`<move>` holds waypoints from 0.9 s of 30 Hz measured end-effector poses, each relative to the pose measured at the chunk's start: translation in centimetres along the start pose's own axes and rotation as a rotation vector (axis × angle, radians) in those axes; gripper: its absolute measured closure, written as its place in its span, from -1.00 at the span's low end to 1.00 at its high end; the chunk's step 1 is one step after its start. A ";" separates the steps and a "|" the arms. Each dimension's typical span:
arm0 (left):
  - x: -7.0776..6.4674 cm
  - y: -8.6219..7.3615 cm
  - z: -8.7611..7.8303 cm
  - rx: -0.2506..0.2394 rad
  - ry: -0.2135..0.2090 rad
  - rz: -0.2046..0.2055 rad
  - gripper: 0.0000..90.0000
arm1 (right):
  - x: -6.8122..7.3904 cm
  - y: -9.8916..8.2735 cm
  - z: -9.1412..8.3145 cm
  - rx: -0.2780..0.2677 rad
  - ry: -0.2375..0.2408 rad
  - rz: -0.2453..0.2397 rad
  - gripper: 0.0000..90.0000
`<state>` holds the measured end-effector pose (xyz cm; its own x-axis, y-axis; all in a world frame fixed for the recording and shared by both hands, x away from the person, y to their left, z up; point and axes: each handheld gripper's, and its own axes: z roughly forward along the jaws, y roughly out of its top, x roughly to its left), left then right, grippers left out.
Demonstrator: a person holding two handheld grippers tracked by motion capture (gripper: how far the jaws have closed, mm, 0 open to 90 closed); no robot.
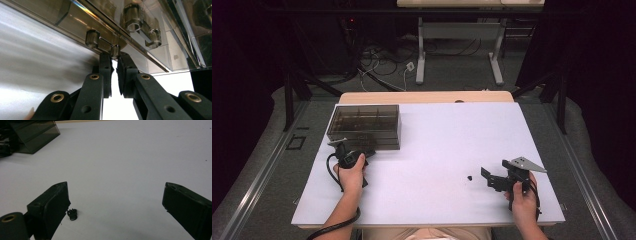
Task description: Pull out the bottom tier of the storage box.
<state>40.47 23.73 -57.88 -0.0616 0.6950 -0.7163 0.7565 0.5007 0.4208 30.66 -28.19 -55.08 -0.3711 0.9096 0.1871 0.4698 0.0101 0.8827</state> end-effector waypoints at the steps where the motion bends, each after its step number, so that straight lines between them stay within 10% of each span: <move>1: 0.0 0.0 0.0 0.002 0.000 0.001 0.83 | 0.0 0.0 0.0 0.001 -0.001 -0.002 -0.85; 27: 0.0 -0.5 -0.5 0.007 -0.007 -0.018 0.83 | 0.0 0.0 -0.1 0.012 0.005 0.001 -0.85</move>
<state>39.81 23.74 -57.84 -0.0707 0.6822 -0.7278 0.7601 0.5093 0.4036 30.58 -28.23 -55.02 -0.3741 0.9077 0.1904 0.4802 0.0139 0.8771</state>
